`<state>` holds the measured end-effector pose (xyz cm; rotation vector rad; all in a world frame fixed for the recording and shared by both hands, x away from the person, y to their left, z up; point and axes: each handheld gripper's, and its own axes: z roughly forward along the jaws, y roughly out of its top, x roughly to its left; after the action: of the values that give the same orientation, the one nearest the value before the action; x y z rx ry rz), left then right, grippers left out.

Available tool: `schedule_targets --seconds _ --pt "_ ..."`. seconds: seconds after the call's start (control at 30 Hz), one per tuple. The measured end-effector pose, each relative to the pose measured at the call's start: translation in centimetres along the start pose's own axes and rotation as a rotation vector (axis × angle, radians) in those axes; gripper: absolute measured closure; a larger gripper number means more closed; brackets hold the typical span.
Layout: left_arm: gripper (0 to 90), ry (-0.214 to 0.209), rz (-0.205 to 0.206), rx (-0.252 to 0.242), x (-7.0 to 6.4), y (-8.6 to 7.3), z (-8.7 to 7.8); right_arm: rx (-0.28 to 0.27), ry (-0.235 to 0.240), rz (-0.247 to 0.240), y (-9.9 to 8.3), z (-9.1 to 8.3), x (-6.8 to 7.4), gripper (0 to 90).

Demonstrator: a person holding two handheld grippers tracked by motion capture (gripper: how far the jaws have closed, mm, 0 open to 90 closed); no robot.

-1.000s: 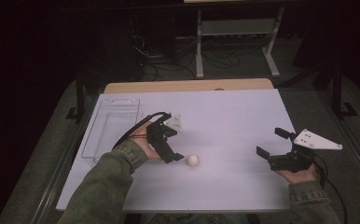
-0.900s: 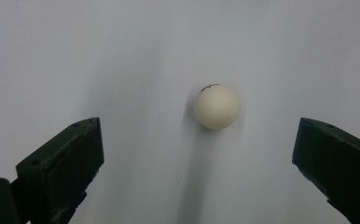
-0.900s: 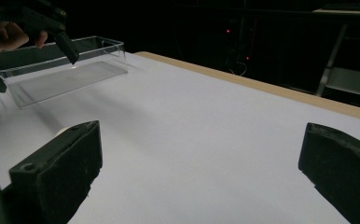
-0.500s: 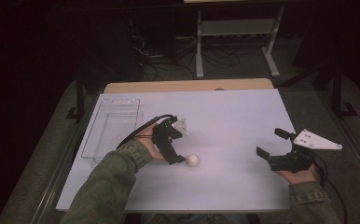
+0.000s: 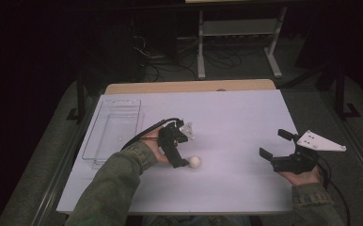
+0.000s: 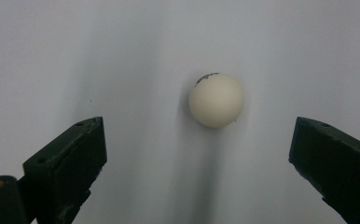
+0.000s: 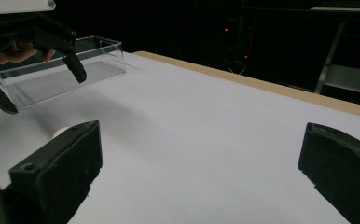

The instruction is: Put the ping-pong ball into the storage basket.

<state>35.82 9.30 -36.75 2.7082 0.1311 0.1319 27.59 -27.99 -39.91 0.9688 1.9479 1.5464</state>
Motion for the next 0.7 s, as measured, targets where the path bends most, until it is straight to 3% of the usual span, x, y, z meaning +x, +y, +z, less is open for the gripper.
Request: schedule_targets --seconds 0.4,0.7 --pt "5.2 -0.03 0.037 0.04 -0.2 1.3 1.7 0.013 0.005 -0.013 0.0 0.1 0.1 0.0" --pt "12.9 -0.054 0.047 0.048 0.0 1.2 2.3 0.03 0.003 -0.023 -0.1 0.3 0.3 0.0"
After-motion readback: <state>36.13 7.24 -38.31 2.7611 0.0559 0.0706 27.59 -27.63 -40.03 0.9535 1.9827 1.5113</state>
